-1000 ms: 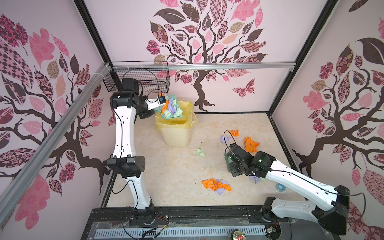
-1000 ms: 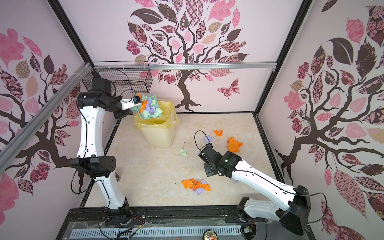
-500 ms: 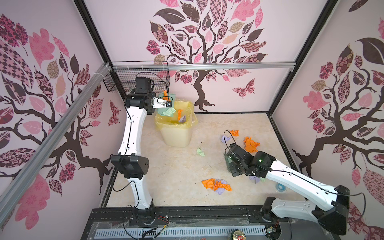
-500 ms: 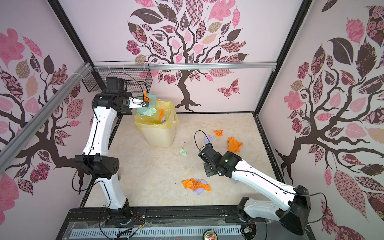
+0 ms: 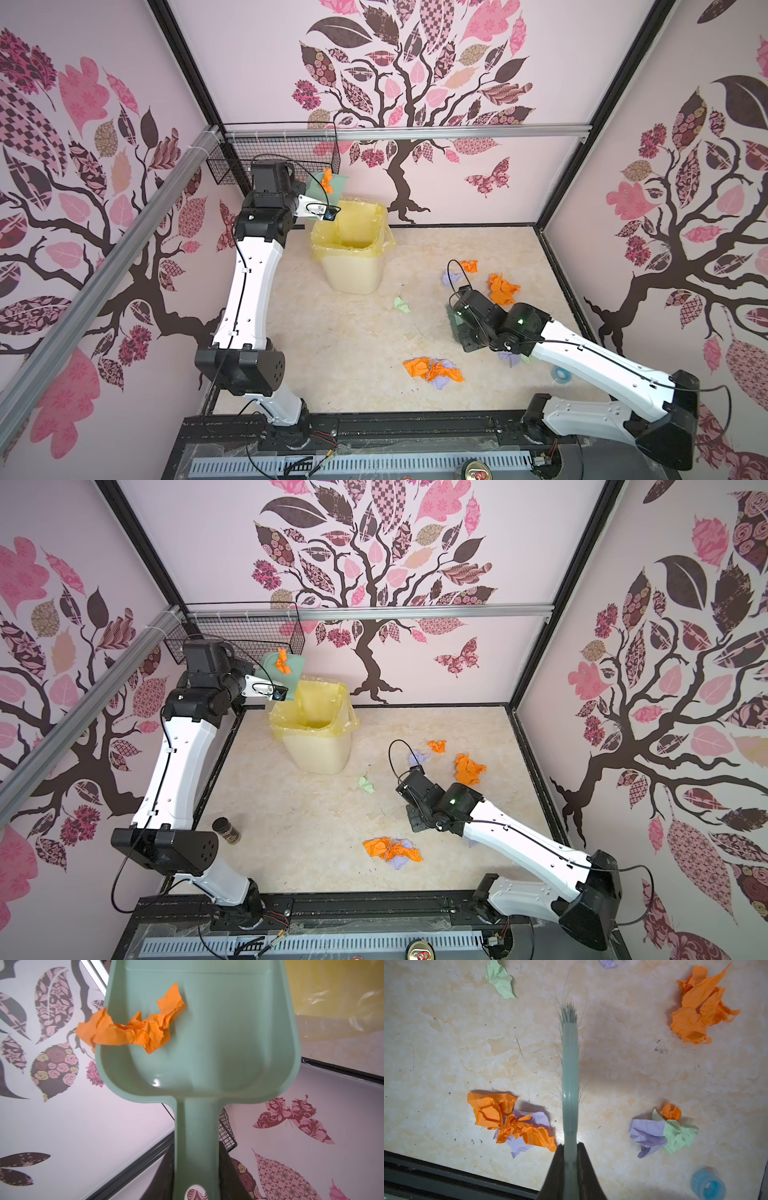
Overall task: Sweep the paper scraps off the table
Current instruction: 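Tip the dustpan with the left gripper to pour scraps into the bin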
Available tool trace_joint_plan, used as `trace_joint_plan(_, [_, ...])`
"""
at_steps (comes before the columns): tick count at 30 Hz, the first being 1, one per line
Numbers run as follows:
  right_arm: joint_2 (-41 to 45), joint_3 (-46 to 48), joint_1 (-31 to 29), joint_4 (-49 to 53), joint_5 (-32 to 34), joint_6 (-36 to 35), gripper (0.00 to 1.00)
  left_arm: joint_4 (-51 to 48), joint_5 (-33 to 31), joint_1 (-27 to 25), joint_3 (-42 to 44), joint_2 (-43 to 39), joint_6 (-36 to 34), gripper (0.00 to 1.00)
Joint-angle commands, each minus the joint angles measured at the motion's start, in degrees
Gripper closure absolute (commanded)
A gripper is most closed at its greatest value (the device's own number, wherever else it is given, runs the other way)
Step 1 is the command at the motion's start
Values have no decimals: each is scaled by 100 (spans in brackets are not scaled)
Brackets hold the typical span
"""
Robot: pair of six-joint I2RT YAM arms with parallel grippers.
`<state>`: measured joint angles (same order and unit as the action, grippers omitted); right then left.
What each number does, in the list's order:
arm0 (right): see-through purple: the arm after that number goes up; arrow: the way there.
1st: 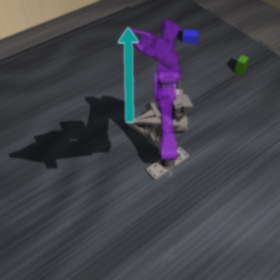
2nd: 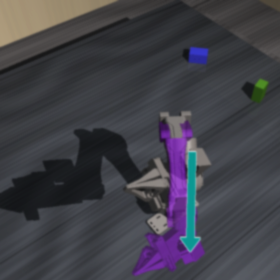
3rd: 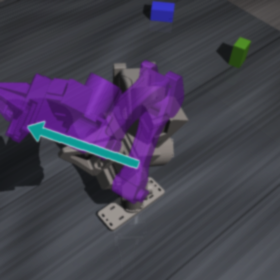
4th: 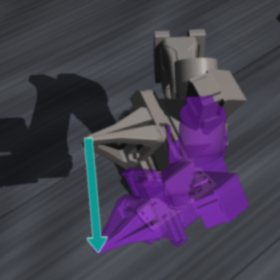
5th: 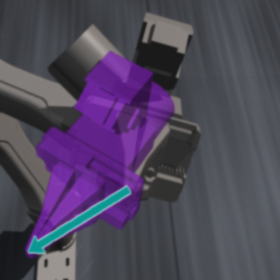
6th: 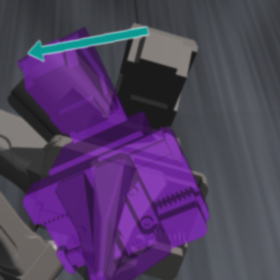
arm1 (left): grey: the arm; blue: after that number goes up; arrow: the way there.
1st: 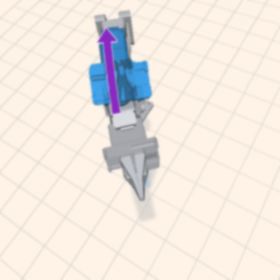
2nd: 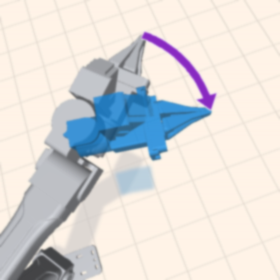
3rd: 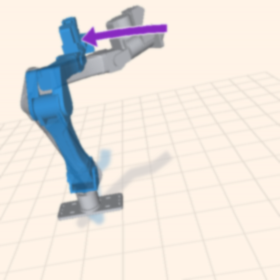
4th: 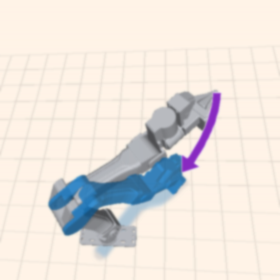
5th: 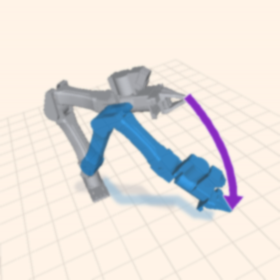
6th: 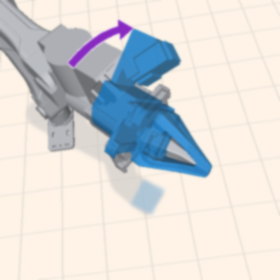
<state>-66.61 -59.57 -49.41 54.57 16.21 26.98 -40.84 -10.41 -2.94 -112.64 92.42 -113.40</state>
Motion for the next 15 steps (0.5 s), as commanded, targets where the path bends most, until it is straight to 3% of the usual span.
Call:
trace_joint_plan(1, [73,-131,17,28,76,17,100,631,249,-3,793,-370,-435,100])
trace_joint_plan(7, [153,-100,19,38,56,53,100,1279,399,-3,1818,-817,-1086,100])
trace_joint_plan(15, [305,37,12,37,30,122,100,1439,475,1,1629,-680,-1221,100])
